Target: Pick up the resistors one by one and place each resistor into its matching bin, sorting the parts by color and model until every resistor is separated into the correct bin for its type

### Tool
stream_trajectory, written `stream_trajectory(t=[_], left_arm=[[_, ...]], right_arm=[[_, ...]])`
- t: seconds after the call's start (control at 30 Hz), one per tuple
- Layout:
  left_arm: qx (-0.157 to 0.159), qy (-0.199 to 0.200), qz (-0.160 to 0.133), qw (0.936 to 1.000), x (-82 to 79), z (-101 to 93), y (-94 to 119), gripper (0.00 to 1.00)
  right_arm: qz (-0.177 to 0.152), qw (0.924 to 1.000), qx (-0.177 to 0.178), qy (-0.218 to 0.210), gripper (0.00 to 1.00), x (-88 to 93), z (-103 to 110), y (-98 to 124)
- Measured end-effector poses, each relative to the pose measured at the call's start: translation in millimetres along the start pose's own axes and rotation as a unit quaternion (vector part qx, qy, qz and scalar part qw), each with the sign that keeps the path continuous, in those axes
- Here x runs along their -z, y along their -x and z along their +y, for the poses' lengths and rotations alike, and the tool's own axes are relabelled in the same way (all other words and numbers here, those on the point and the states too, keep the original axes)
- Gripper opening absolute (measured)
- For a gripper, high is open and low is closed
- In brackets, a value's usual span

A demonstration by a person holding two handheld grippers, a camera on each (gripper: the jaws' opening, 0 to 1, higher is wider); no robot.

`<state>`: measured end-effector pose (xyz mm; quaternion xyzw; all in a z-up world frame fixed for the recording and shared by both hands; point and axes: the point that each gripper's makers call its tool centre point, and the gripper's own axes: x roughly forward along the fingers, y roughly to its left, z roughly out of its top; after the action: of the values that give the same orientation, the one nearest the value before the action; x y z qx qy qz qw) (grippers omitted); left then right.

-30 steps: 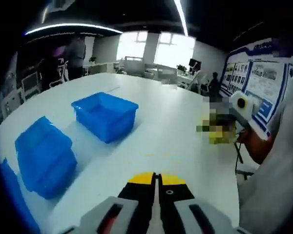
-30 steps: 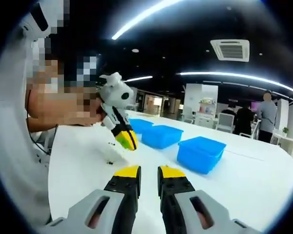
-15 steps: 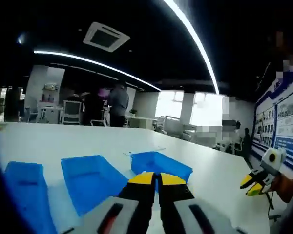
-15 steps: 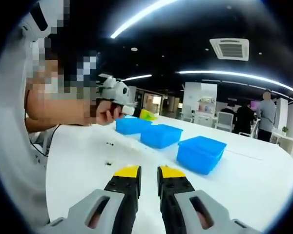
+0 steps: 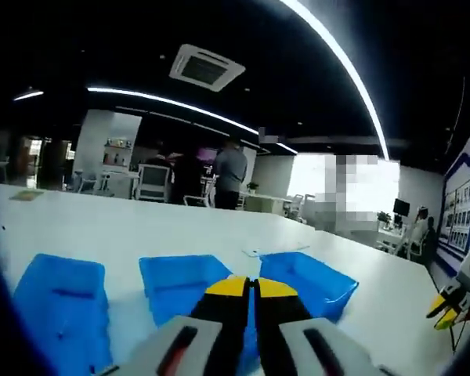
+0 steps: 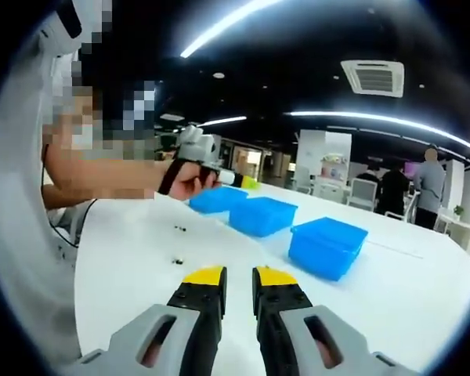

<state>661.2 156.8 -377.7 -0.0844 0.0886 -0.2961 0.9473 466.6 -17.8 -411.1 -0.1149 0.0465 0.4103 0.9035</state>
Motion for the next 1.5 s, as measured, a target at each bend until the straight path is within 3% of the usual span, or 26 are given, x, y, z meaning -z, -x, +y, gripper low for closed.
stream_trajectory(t=[0.2,0.27,0.4,0.67,0.8,0.9,1.17,1.27,1.4,1.5], left_arm=[[-0.023,-0.024,0.004,0.9995,-0.4,13.6,2.2,0.06],[-0.035,-0.034,0.005,0.9988,-0.6,13.2,4.7,0.13],[-0.04,-0.015,0.004,0.9991,-1.7,23.6,6.1,0.26],[-0.027,-0.016,-0.002,0.9995,-8.9,19.5,12.6,0.24],[-0.021,-0.022,0.001,0.9995,-8.9,-0.8,20.9,0.22],[-0.015,-0.028,0.004,0.9995,-10.2,-4.8,28.7,0.22],[0.006,-0.076,0.01,0.9971,-14.4,-1.1,50.9,0.22],[0.024,-0.108,0.032,0.9934,-10.6,-2.3,61.1,0.22],[0.043,-0.172,0.082,0.9808,0.5,-4.1,76.6,0.21],[0.063,-0.185,0.107,0.9748,8.8,-9.5,85.6,0.21]], right_arm=[[0.003,1.0,-0.001,0.001,0.16,1.3,0.1,-0.2],[0.003,1.0,-0.003,0.002,0.16,0.7,1.2,-1.0],[0.005,1.0,-0.004,0.005,0.16,0.5,3.0,-2.4],[0.005,1.0,-0.004,0.006,0.16,-1.2,4.6,-2.3],[0.003,1.0,-0.005,0.007,0.16,-2.5,6.7,-2.9],[0.004,0.9999,-0.006,0.009,0.16,-2.2,8.5,-3.1],[0.006,0.9999,-0.007,0.007,0.16,0.2,9.3,-2.5],[0.005,0.9999,-0.007,0.008,0.16,-0.1,9.3,-3.0],[0.004,0.9999,-0.008,0.008,0.16,0.4,10.3,-4.1],[0.005,0.9999,-0.01,0.007,0.16,2.1,11.5,-4.7]])
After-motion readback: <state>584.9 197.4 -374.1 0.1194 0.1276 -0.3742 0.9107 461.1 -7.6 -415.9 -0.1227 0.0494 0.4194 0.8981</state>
